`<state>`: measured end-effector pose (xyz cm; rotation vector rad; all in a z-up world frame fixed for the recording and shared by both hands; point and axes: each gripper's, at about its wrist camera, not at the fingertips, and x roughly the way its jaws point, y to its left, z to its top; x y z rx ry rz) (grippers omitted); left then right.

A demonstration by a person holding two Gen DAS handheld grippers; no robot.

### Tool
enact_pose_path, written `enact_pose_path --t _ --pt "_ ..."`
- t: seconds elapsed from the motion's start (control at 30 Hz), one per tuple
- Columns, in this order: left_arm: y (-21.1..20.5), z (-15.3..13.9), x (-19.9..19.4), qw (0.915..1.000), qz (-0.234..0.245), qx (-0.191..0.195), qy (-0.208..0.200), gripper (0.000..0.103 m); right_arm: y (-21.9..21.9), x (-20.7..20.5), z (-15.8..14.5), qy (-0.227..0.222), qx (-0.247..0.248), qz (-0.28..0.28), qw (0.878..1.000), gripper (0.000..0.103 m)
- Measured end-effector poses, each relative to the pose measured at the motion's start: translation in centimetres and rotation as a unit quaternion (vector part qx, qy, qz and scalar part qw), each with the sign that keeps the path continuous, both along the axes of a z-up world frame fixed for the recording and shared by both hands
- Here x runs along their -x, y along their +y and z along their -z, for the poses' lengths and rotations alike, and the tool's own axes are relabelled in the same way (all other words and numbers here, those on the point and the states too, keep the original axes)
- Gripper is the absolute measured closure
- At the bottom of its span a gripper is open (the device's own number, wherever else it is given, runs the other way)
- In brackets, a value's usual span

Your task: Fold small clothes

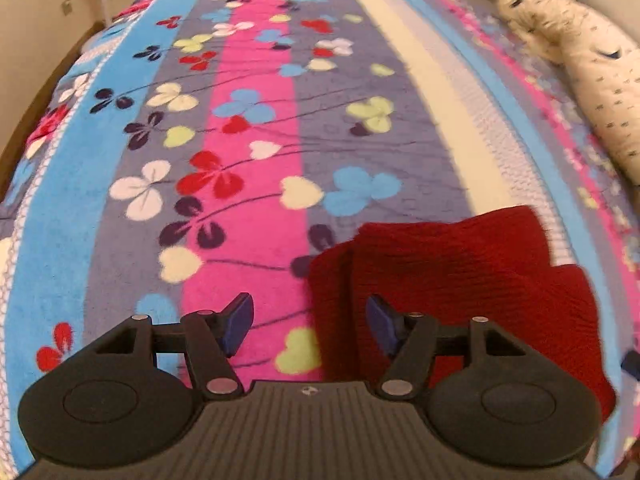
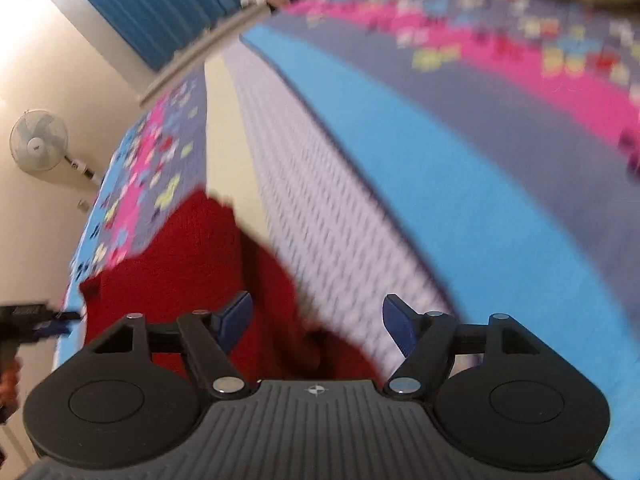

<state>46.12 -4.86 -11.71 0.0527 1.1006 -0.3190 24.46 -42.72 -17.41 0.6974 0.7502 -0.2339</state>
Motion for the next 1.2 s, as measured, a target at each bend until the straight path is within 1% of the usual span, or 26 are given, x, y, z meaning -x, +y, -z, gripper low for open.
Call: enact_pose_path --t 0.03,0.1,0.13,0.2,0.27,0.3,0.33,0.37,0.43,0.53,0.57,0.63,0.67,0.73,0.8,0.83,0.9,0.93,0.97,1.0,1.03,1.07,1.1,1.13,1.17,1.2 --pt "-0.3 -0.5 0.2 0.9999 0.007 0.011 -0.005 0.030 -0.3 -0.8 -0.5 -0.005 0.000 -0.013 1.000 0.028" --pt "-1.3 -1.1 0.5 0.9993 0.020 0.026 -0.019 0.015 -0.5 -3.2 -0.9 -0.001 -0.020 -0.048 0.999 0.029" --pt "-2.1 -1.2 0.6 0.9988 0.028 0.028 -0.028 0.013 -0.4 -4.6 -0.9 0.001 -0.030 -0.060 0.998 0.029" --pt "-3.6 -0.6 0.1 0.9989 0.032 0.014 -0.032 0.011 0.2 -6.9 -1.0 0.013 -0.020 -0.077 0.997 0.030" --pt "-4.7 0.7 -0.9 0.9993 0.031 0.005 -0.019 0.012 1.0 -8.4 -1.3 0.010 -0.011 -0.089 0.996 0.030" --pt "-5.1 1.3 -1.2 0.9994 0.031 0.004 -0.014 0.025 1.5 -9.2 -1.4 0.010 -0.008 -0.094 0.995 0.031" --pt "-5.4 1.9 -1.5 0.9994 0.034 0.005 -0.011 0.046 1.9 -9.8 -1.4 0.008 -0.003 -0.097 0.995 0.031" --pt "-5.7 2.3 -1.7 0.9992 0.038 0.010 -0.004 0.080 2.1 -10.3 -1.4 0.006 0.003 -0.102 0.995 0.031" --pt "-5.5 1.7 -1.0 0.9993 0.023 0.018 -0.021 0.085 2.7 -11.7 -1.4 0.011 0.017 -0.110 0.994 0.031" --pt "-3.3 -0.6 1.4 0.9968 0.007 0.051 -0.062 0.087 3.6 -12.5 -2.3 -0.018 0.028 -0.124 0.992 0.032" --pt "-2.6 -0.5 1.4 0.9970 -0.003 0.048 -0.061 0.087 3.8 -12.7 -2.6 -0.029 0.033 -0.131 0.990 0.032" --pt "-1.7 1.5 -0.3 0.9988 -0.027 0.032 -0.027 0.087 4.4 -13.5 -2.4 -0.032 0.046 -0.143 0.988 0.032" --pt "-1.9 2.6 -1.1 0.9991 -0.031 0.023 -0.014 0.086 4.6 -14.1 -2.2 -0.026 0.054 -0.148 0.987 0.034" --pt "-2.9 4.1 -2.2 0.9996 -0.029 -0.004 -0.006 0.083 5.1 -15.2 -1.3 -0.011 0.064 -0.165 0.984 0.056" --pt "-3.5 4.5 -2.4 0.9993 -0.036 -0.010 -0.006 0.074 5.6 -16.3 0.0 0.012 0.077 -0.184 0.980 0.066" --pt "-3.6 4.5 -2.4 0.9991 -0.039 -0.014 -0.009 0.071 5.8 -16.8 0.7 0.023 0.083 -0.191 0.978 0.067" --pt "-3.3 4.4 -2.1 0.9984 -0.044 -0.028 -0.019 0.046 6.0 -17.4 1.4 0.027 0.088 -0.192 0.977 0.067" --pt "-3.1 4.2 -1.8 0.9978 -0.049 -0.035 -0.025 0.038 5.9 -17.6 1.3 0.029 0.089 -0.187 0.978 0.066" --pt "-2.7 3.7 -1.4 0.9970 -0.057 -0.042 -0.033 0.024 5.9 -17.6 1.1 0.032 0.088 -0.179 0.979 0.066" --pt "-2.3 3.2 -1.0 0.9960 -0.064 -0.048 -0.041 0.017 5.8 -17.4 0.6 0.033 0.085 -0.164 0.982 0.064" --pt "-2.0 2.7 -0.7 0.9952 -0.068 -0.053 -0.048 0.016 5.6 -17.0 0.1 0.027 0.089 -0.143 0.985 0.062" --pt "-1.7 2.4 -0.3 0.9950 -0.066 -0.055 -0.051 0.015 5.5 -16.6 -0.1 0.017 0.102 -0.124 0.987 0.054" --pt "-1.6 2.1 0.1 0.9948 -0.065 -0.063 -0.048 0.013 5.5 -16.2 -0.1 0.021 0.123 -0.110 0.986 0.041" --pt "-1.5 1.8 0.8 0.9940 -0.064 -0.076 -0.046 0.013 5.5 -16.1 0.1 0.041 0.139 -0.106 0.984 0.038" --pt "-1.4 1.3 1.7 0.9936 -0.059 -0.083 -0.048 0.013 5.3 -15.6 0.0 0.058 0.141 -0.105 0.983 0.040" --pt "-1.3 0.8 2.9 0.9934 -0.052 -0.087 -0.053 0.013 5.1 -14.4 -0.7 0.054 0.131 -0.099 0.985 0.040"
